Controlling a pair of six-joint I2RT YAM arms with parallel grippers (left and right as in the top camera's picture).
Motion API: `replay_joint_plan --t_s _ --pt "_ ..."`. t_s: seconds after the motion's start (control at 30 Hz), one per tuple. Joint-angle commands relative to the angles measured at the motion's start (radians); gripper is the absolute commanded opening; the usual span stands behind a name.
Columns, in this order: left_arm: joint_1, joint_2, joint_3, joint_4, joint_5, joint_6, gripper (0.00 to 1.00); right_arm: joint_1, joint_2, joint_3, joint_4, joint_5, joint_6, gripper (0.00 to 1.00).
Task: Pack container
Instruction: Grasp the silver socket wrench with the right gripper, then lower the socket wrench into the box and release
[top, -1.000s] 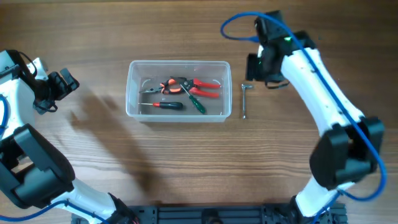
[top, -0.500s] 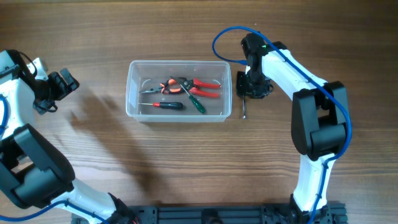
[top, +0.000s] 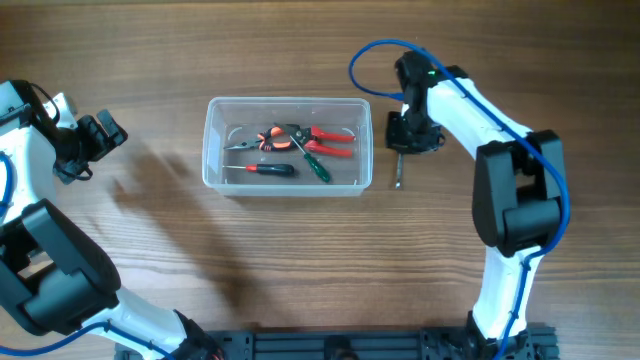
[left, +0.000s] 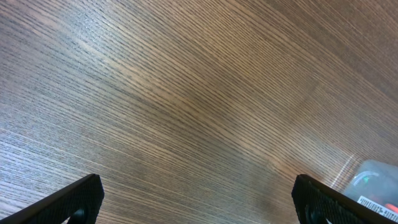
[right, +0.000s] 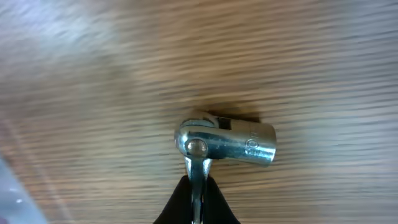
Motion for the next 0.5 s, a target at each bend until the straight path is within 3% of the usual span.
replay_joint_plan --t_s 0.0,0.13,0.27,0.47 --pt "0.004 0.002 0.018 0.002 0.001 -0.002 1.00 -0.044 -0.166 0.023 0.016 0.039 -0.066 0.04" --pt "0.004 0.002 0.018 0.002 0.001 -0.002 1.00 -0.021 -0.377 0.027 0.093 0.000 -0.199 0.04" --pt "0.004 0.002 0.018 0.002 0.001 -0.002 1.00 0.091 -0.516 0.027 0.145 -0.198 -0.510 0.04" --pt "0.004 0.002 0.018 0.002 0.001 -0.002 1.00 0.280 -0.454 0.013 0.132 -0.295 -0.911 0.04"
